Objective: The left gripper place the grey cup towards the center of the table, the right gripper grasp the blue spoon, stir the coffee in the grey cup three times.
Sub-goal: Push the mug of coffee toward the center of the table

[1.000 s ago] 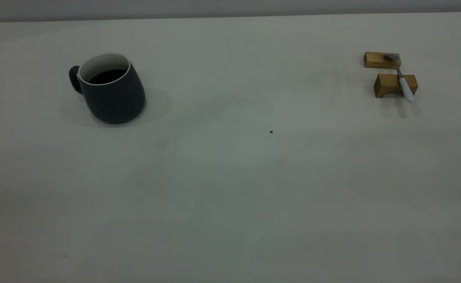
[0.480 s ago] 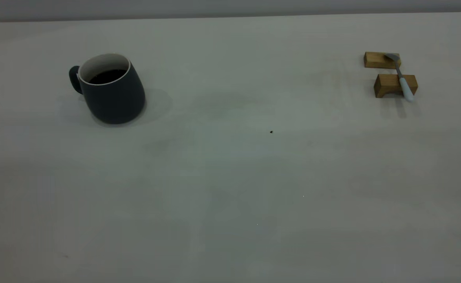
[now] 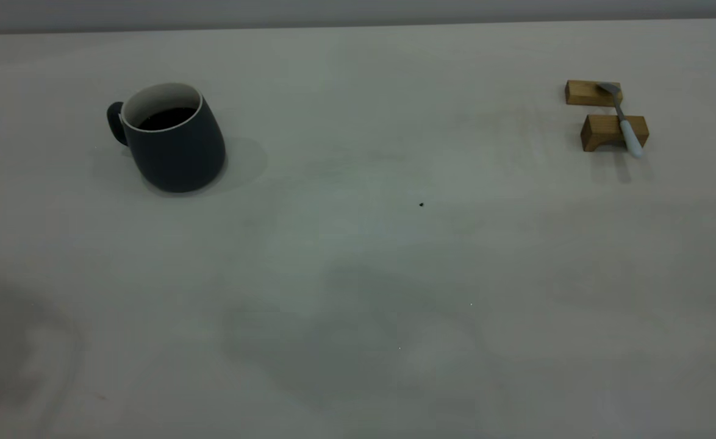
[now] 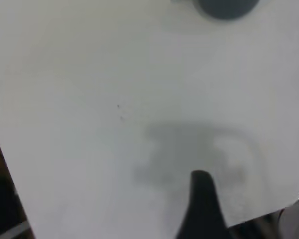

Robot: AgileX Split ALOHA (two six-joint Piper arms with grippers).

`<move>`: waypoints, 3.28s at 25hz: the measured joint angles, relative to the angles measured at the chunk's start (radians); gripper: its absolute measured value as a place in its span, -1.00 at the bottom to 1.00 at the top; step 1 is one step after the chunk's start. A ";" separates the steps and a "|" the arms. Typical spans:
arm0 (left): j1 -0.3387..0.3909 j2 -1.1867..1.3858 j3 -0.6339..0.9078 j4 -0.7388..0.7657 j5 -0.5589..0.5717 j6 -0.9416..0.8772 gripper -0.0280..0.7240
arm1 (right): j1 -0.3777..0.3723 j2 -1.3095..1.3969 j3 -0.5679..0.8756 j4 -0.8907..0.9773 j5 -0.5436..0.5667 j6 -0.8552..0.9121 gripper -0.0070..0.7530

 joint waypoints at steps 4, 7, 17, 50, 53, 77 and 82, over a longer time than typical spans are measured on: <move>0.000 0.218 -0.113 -0.001 -0.004 0.160 0.87 | 0.000 0.000 0.000 0.000 0.000 0.000 -0.04; 0.000 0.356 -0.197 -0.008 -0.009 0.286 0.87 | 0.000 0.000 0.000 0.000 0.000 0.000 -0.04; 0.000 0.743 -0.478 -0.038 -0.025 0.653 0.85 | 0.000 0.000 0.000 0.000 0.000 0.000 -0.04; -0.033 1.271 -0.717 -0.048 -0.293 1.242 0.65 | 0.000 0.000 0.000 0.000 0.000 0.000 -0.04; -0.033 1.287 -0.717 -0.048 -0.302 1.245 0.63 | 0.000 0.000 0.000 0.000 0.000 0.000 -0.04; -0.137 1.301 -0.727 -0.038 -0.252 1.071 -0.39 | 0.000 0.000 0.000 0.000 0.000 0.000 -0.04; -0.236 1.301 -0.751 -0.038 -0.239 0.985 -0.39 | 0.000 0.000 0.000 0.000 0.000 0.000 -0.04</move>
